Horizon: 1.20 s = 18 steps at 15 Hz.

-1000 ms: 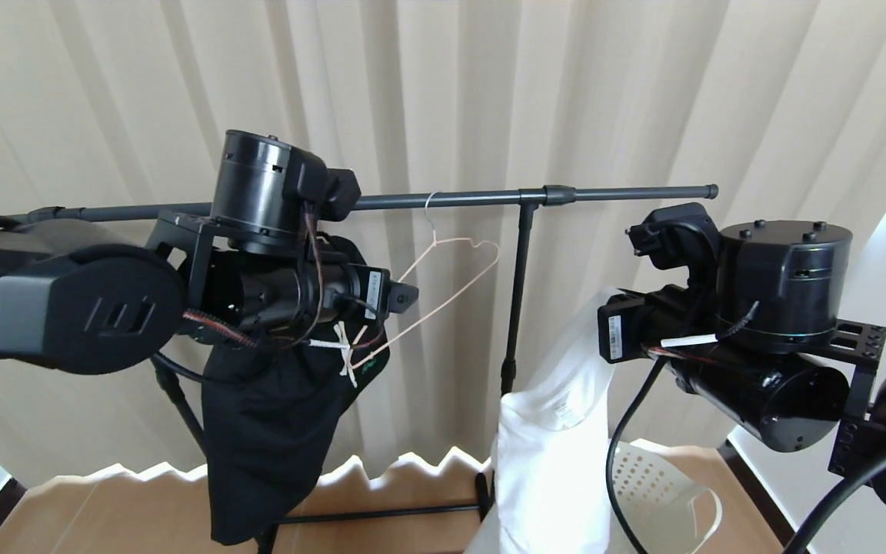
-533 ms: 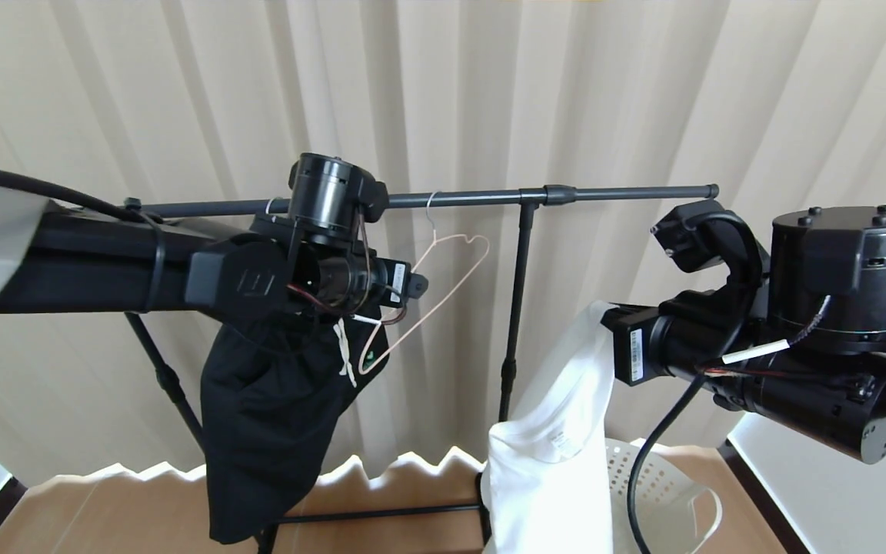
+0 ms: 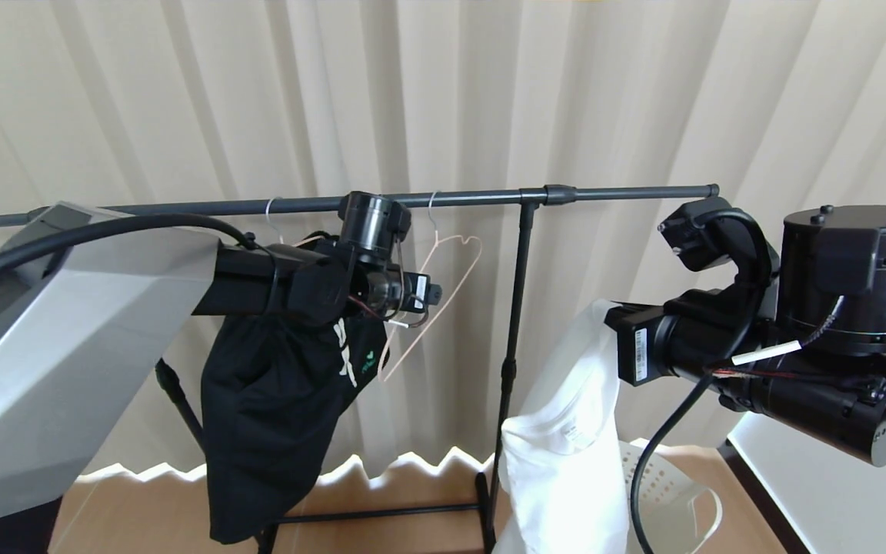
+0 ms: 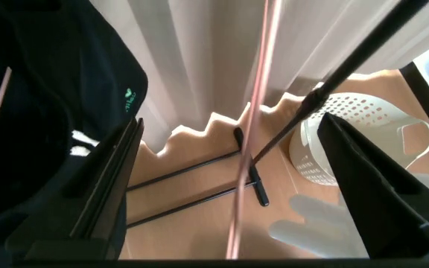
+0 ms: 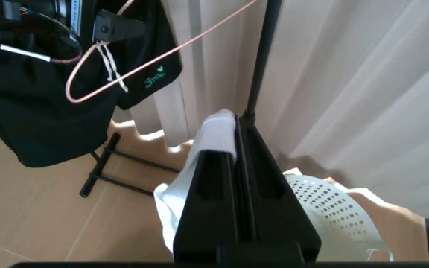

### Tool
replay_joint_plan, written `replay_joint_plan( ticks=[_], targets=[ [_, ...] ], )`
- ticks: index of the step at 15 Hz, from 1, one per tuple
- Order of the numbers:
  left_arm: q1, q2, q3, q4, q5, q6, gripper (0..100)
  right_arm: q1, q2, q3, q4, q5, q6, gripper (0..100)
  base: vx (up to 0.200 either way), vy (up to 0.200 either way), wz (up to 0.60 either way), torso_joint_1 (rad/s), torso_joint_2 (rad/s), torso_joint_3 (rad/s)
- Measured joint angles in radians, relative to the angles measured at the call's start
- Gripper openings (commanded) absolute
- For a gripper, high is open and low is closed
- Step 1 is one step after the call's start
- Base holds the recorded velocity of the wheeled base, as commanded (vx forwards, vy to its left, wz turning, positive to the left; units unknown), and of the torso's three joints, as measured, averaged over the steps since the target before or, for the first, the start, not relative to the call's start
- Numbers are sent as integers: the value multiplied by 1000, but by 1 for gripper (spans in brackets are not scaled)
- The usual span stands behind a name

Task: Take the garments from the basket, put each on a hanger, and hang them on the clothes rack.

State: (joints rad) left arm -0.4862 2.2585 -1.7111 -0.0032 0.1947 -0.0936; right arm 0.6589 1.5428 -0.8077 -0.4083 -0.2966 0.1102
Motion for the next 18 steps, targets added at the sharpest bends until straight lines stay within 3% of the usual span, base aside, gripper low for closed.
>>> replay_joint_plan(
  ticks=[4,10,11,18],
  targets=[
    [1,76,-76,0,0,-31,100,0,4,1,-1,-1,0,0,0,0,0,0,0,0],
    [-3,118,-94,0,0,-52,100,0,7,9,-3,0,0,0,0,0,0,0,0,0],
    [-3,124,-98,0,1,-52,0,0,8,9,-3,1,0,0,0,0,0,0,0,0],
    [-5,136,-101,-13,2,-54,0,0,9,11,-3,1,0,0,0,0,0,0,0,0]
  ],
)
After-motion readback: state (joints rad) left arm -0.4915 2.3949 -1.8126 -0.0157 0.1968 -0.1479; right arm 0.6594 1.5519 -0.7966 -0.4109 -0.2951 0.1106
